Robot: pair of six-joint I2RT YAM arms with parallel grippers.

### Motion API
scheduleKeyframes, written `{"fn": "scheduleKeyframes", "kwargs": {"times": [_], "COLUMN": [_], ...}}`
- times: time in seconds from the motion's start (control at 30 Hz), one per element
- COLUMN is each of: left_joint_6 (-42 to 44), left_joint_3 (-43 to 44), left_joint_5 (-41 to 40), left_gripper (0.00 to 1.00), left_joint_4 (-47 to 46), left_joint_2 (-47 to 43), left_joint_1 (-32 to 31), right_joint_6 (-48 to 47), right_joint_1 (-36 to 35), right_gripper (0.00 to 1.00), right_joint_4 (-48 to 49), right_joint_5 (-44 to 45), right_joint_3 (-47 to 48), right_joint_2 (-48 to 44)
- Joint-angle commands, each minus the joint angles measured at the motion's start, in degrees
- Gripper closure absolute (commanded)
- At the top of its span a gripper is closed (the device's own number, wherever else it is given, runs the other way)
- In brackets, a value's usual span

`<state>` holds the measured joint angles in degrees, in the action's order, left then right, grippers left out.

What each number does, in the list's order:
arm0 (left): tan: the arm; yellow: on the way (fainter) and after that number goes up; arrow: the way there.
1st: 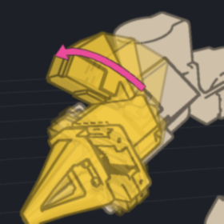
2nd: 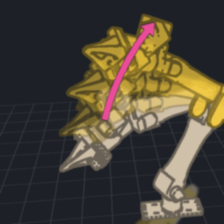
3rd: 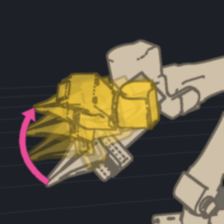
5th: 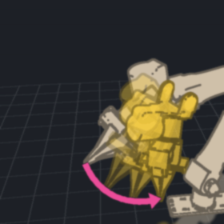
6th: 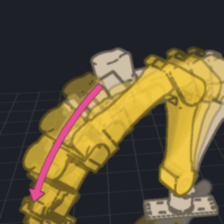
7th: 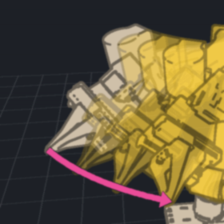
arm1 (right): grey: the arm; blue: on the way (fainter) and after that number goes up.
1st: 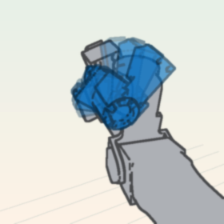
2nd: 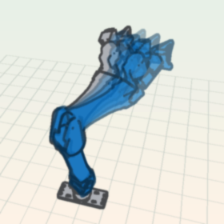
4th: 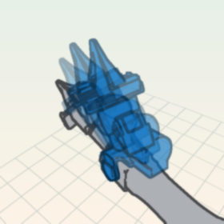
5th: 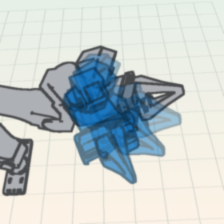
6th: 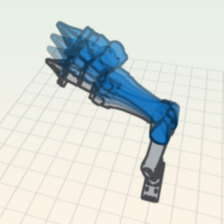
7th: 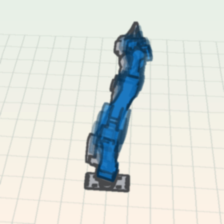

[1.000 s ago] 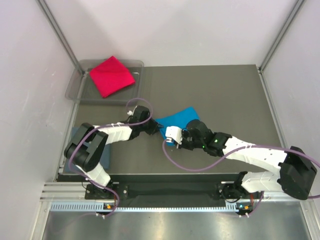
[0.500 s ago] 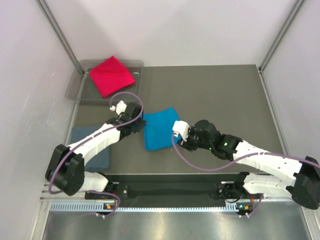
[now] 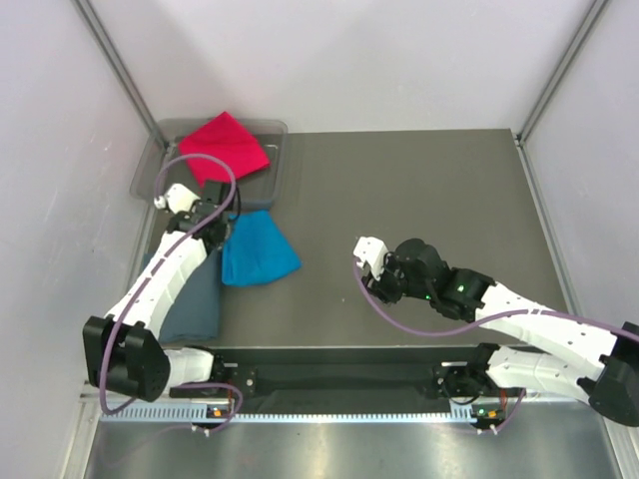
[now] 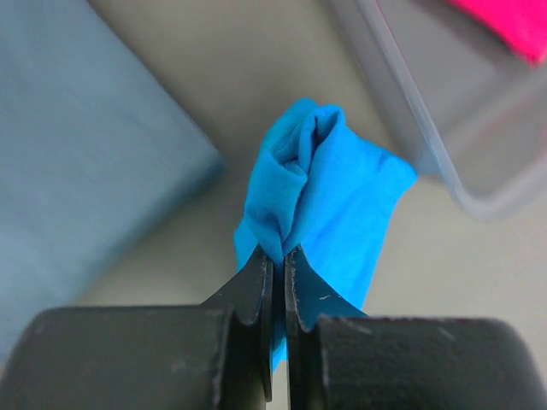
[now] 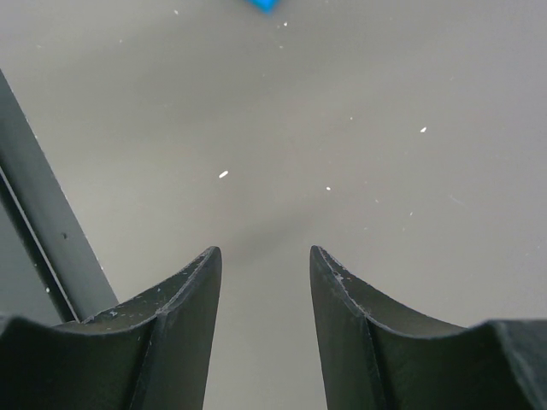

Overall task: Fold and stack the t-shirts
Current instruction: Neatly place the folded tshirt to the corner

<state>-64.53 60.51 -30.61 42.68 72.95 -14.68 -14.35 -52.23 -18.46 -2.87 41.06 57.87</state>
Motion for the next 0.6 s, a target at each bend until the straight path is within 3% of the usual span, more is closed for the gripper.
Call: {"fn": "scheduleKeyframes", "kwargs": {"times": [0.0, 0.2, 0.57], "left_joint_6": [3.4, 0.5, 1.8], "left_joint_3": [3.8, 8.9, 16.8], "left_joint_5": [-4.5, -8.3, -5.9], "left_gripper": [1.0, 1.0, 1.0], "left_joint_4": [3.3, 8.1, 7.2], "left_joint_2": [-1.1, 0.1, 3.2], "left_joint_1": [3.3, 9.2, 21.2], "right_joint_6": [1.0, 0.8, 2.3], "right_joint_1": [0.6, 0.6, 0.5], "right_gripper": [0.54, 0.54, 0.54], "right_joint_4": [-0.4, -2.1, -3.0], "right_joint_5": [-0.4, -0.1, -1.3], "right_joint_3": [2.8, 3.2, 3.9], "right_joint_2": [-1.2, -1.7, -1.2]}}
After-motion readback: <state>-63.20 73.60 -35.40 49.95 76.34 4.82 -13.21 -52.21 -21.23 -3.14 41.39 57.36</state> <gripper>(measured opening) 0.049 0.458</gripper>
